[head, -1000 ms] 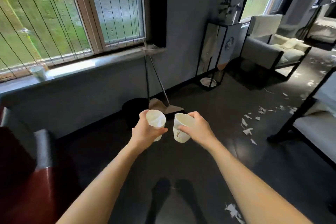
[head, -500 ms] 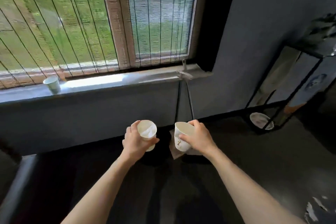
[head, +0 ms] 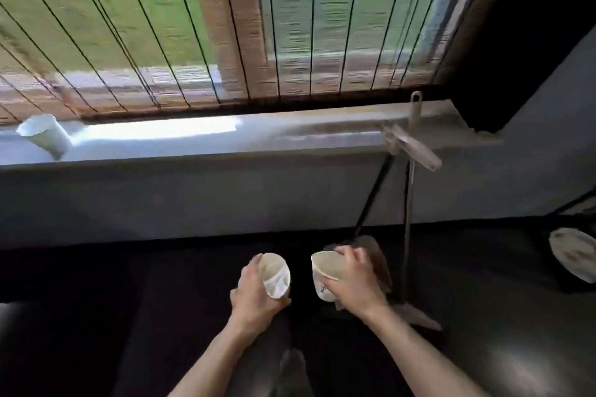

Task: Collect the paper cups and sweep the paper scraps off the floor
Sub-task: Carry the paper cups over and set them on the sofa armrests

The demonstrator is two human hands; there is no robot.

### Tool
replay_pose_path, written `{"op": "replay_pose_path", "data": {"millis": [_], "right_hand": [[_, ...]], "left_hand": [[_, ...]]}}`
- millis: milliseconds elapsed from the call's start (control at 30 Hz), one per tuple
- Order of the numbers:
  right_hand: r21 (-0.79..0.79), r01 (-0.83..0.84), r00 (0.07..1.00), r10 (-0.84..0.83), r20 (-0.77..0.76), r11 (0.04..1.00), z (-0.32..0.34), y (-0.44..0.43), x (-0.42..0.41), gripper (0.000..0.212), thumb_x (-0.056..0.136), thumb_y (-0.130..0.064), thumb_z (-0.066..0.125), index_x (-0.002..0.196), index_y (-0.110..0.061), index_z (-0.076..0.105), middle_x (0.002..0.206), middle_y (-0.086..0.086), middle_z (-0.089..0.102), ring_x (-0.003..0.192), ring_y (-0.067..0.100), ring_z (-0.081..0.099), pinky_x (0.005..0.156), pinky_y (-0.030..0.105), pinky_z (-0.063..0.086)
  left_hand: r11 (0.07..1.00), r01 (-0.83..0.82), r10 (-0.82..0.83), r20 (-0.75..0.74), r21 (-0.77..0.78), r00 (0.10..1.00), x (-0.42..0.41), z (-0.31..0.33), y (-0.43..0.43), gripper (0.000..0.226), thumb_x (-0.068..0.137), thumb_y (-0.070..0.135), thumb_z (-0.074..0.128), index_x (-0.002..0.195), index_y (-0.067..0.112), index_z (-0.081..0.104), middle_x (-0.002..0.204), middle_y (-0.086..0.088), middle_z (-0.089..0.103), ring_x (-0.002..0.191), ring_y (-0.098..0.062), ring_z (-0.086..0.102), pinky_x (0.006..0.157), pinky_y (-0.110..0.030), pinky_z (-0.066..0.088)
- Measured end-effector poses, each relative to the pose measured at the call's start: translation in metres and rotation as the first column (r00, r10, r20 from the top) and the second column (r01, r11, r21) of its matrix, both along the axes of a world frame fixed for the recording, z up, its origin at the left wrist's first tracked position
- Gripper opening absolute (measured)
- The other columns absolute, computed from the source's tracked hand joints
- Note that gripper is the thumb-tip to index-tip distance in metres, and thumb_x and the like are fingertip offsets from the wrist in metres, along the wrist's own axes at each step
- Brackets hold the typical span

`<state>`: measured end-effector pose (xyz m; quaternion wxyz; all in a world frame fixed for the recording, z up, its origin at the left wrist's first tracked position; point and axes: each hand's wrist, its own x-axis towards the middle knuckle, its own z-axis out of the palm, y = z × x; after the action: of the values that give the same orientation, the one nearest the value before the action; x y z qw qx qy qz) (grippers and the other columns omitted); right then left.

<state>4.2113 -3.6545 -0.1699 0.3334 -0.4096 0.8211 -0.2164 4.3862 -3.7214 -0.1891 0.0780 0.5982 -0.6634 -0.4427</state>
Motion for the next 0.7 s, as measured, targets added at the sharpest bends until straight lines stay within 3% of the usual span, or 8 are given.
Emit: {"op": "replay_pose_path", "data": {"millis": [133,200,267,367,533,700], "right_hand": [[0.117,-0.052,0.998,0.046,0.054,0.992,-0.089,-0.041,-0.025,0.062,0.082,-0.027,0.07,0.137,-0.017,0.041,0.132,0.002,0.038,0.124,0.019,0.041,0.101,0.026,0.038],[0.162,-0.077,0.993,0.062,0.095,0.984,-0.134,-0.059,-0.035,0.062,0.084,-0.023,0.068,0.138,-0.018,0.039,0.134,0.003,0.038,0.123,0.021,0.043,0.098,0.025,0.039],[0.217,-0.122,0.985,0.092,0.147,0.968,-0.174,-0.077,-0.038,0.066,0.085,-0.022,0.066,0.142,-0.018,0.033,0.138,0.006,0.038,0.125,0.022,0.043,0.095,0.024,0.038],[0.242,-0.175,0.977,0.138,0.165,0.954,-0.218,-0.097,-0.046,0.072,0.086,-0.035,0.065,0.145,-0.018,0.028,0.144,0.007,0.034,0.129,0.021,0.04,0.1,0.026,0.038],[0.26,-0.151,0.962,0.08,0.263,0.954,-0.233,-0.101,-0.06,0.067,0.088,-0.027,0.065,0.145,-0.017,0.03,0.144,0.008,0.038,0.129,0.025,0.044,0.1,0.03,0.04],[0.22,-0.13,0.949,0.058,0.309,0.967,-0.175,-0.098,-0.071,0.059,0.09,-0.027,0.062,0.142,-0.018,0.036,0.135,0.004,0.048,0.123,0.02,0.05,0.094,0.025,0.041]], "left_hand": [[0.998,0.006,-0.012,0.099,0.06,0.995,-0.037,-0.082,-0.043,0.058,0.056,0.034,0.071,0.108,0.038,0.046,0.101,0.016,0.062,0.093,-0.007,0.06,0.092,-0.043,0.043],[0.995,0.041,-0.056,0.161,0.093,0.985,-0.055,-0.117,-0.058,0.074,0.065,0.03,0.076,0.129,0.031,0.038,0.119,0.019,0.05,0.115,-0.012,0.052,0.099,-0.039,0.038],[0.985,0.093,-0.132,0.286,0.146,0.949,-0.066,-0.156,-0.071,0.103,0.07,0.034,0.079,0.147,0.023,0.012,0.143,0.004,0.034,0.134,-0.019,0.034,0.105,-0.039,0.03],[0.972,0.118,-0.184,0.346,0.204,0.92,-0.07,-0.204,-0.082,0.117,0.071,0.036,0.079,0.149,0.024,-0.007,0.154,-0.003,0.015,0.141,-0.023,0.02,0.111,-0.045,0.021],[0.967,0.125,-0.202,0.363,0.224,0.91,-0.071,-0.221,-0.083,0.101,0.078,0.036,0.073,0.15,0.022,0.002,0.153,-0.006,0.021,0.14,-0.025,0.023,0.11,-0.043,0.022],[0.99,0.103,-0.126,0.286,0.096,0.95,-0.079,-0.165,-0.087,0.085,0.083,0.035,0.068,0.149,0.021,0.017,0.148,-0.002,0.033,0.136,-0.021,0.031,0.109,-0.043,0.023]]}}
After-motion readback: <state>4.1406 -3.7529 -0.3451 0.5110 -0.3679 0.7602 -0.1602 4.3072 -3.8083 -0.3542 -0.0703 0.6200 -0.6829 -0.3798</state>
